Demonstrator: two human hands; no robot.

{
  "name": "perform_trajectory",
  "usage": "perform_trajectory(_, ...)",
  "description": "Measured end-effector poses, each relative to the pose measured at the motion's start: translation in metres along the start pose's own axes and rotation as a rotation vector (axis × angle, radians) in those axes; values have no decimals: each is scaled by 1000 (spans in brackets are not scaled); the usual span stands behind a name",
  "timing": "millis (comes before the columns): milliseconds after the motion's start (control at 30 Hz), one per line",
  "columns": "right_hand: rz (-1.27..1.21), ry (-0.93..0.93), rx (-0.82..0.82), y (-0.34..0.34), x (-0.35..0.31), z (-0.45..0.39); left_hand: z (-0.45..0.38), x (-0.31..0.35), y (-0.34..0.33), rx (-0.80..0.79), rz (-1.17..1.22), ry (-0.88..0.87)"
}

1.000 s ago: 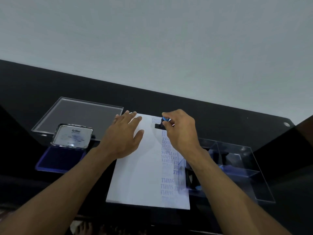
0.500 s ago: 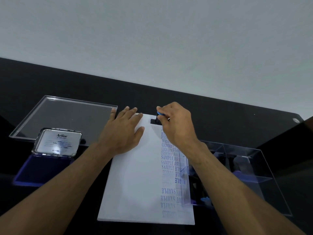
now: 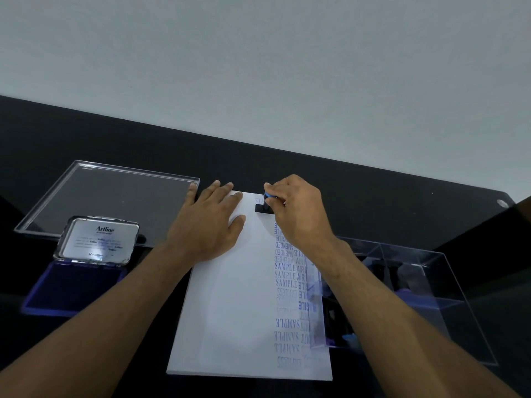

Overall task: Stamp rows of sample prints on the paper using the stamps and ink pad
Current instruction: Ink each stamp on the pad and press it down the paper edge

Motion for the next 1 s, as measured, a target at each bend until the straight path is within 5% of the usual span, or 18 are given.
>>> perform_trajectory(1000, 13, -110, -123, -6, 3, -7, -1, 0, -1, -2, -8, 4)
Point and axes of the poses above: each hand's wrist, its own z-axis away from the middle knuckle, its own y-axis out of the back of the hand, x = y × z, the point moved 10 cm from there along -z, towards the middle knuckle, and after that the axes turned 1 degree about -z, right-handed, at the moved point
